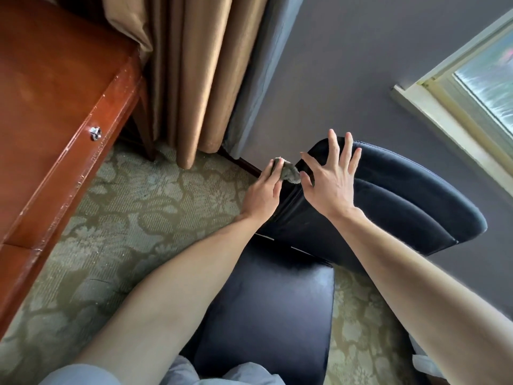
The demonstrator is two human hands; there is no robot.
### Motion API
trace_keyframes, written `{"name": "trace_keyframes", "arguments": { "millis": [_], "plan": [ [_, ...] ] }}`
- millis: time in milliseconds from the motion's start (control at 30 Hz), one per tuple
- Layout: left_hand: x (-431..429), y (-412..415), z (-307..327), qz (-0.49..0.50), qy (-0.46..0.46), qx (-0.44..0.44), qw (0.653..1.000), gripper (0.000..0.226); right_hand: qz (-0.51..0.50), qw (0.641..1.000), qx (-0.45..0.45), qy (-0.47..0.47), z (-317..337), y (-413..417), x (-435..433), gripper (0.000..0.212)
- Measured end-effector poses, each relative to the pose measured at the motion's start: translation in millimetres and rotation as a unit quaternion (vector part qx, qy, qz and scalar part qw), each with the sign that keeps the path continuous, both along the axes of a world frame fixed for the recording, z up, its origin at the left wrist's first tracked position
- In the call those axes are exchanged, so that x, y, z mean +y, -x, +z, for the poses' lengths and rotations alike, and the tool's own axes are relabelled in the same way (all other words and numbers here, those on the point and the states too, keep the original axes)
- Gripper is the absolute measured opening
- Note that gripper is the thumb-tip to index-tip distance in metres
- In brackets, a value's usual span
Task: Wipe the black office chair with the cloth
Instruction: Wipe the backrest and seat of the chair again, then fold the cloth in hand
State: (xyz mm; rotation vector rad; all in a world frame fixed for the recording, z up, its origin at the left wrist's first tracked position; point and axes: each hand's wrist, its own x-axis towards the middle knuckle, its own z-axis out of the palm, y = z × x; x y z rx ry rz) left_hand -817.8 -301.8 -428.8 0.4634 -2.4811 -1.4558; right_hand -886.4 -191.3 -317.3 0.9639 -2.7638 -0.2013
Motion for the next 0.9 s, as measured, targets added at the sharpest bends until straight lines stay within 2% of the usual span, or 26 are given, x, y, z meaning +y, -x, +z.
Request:
{"name": "trace_keyframes", "arguments": {
  "millis": [100,300,467,567,733,900],
  "plan": [
    [-6,-5,12,-0.005,0.031,0.034,0.999,0.048,0.012,0.997,-0.038,0.064,7,-6,4,0.03],
    [-7,-22,45,-0.037,0.087,0.079,0.992,0.05,0.009,0.989,-0.103,0.109,10,-26,15,0.033],
    [-1,-39,73,-0.022,0.142,0.085,0.986,0.049,-0.017,0.952,-0.208,0.224,24,-48,21,0.03],
    [7,-55,91,-0.007,0.172,0.072,0.982,0.05,0.023,0.937,-0.219,0.27,34,-55,28,0.025],
    [20,-99,108,0.045,0.213,0.037,0.975,0.052,0.123,0.942,-0.2,0.239,37,-72,40,0.025],
    [30,-163,118,0.12,0.258,0.003,0.959,0.049,0.263,0.939,-0.125,0.183,31,-108,34,0.03]
  ]
}}
